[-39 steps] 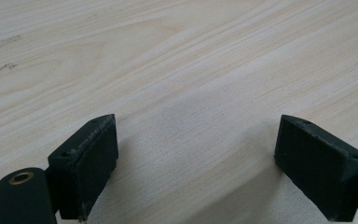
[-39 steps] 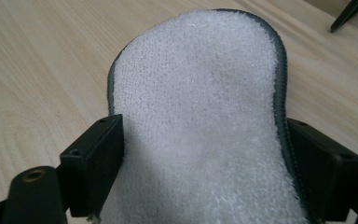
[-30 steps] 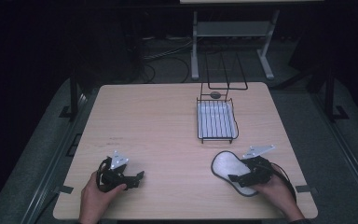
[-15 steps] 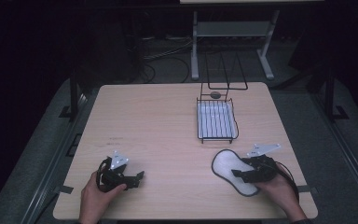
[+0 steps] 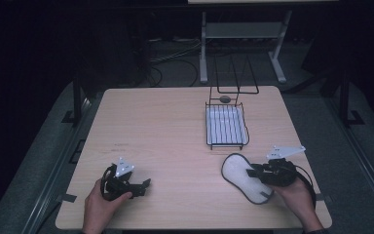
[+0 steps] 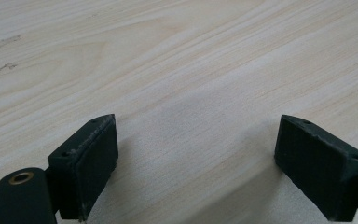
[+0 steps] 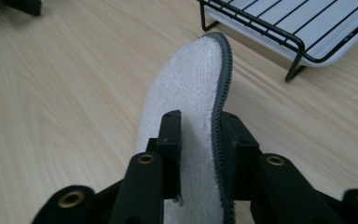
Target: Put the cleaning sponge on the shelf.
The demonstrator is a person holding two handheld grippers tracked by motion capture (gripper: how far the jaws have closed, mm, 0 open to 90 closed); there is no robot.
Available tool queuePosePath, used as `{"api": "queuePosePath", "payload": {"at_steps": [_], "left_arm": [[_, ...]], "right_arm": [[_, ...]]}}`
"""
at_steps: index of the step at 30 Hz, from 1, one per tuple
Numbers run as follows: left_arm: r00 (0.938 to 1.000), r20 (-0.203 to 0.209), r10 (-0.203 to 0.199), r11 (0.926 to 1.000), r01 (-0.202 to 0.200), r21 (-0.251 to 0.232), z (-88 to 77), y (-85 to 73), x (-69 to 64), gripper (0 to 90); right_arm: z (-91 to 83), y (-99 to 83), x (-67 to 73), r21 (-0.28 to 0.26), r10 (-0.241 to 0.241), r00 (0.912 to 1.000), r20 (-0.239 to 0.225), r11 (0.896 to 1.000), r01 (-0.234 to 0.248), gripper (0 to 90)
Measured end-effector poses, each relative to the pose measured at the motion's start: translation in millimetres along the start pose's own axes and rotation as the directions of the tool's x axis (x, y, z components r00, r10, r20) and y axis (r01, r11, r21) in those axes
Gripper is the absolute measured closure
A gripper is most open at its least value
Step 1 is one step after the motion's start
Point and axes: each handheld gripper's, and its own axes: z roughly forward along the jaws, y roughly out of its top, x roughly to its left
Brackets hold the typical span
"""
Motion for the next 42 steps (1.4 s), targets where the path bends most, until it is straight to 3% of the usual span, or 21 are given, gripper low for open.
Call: {"api": "queuePosePath", "payload": {"at_steps": [7, 18, 27, 42], "left_arm": [[1.0000, 0.000, 0.000, 1.0000, 0.000, 0.000, 0.0, 0.0, 0.0, 12.6], [1.0000, 0.001, -0.001, 1.0000, 0.001, -0.001, 0.0, 0.0, -0.1, 12.6], [1.0000, 0.000, -0.003, 1.0000, 0.003, -0.002, 0.1, 0.0, -0.2, 12.6], [1.0000, 0.000, -0.003, 1.0000, 0.003, -0.002, 0.1, 0.0, -0.3, 12.6]], "right_arm": [[-6.3, 8.1, 0.1, -0.038, 0.014, 0.9985, -0.053, 0.999, -0.016, 80.0], [-11.2, 15.5, 1.2, -0.066, 0.015, 0.9959, -0.089, 0.998, -0.021, 81.5], [-18.0, 21.4, 1.4, -0.083, 0.007, 0.9968, -0.079, 0.996, -0.013, 81.5], [-34.6, 28.9, -13.8, -0.128, 0.025, 0.9991, -0.035, 0.991, -0.029, 81.6]]}}
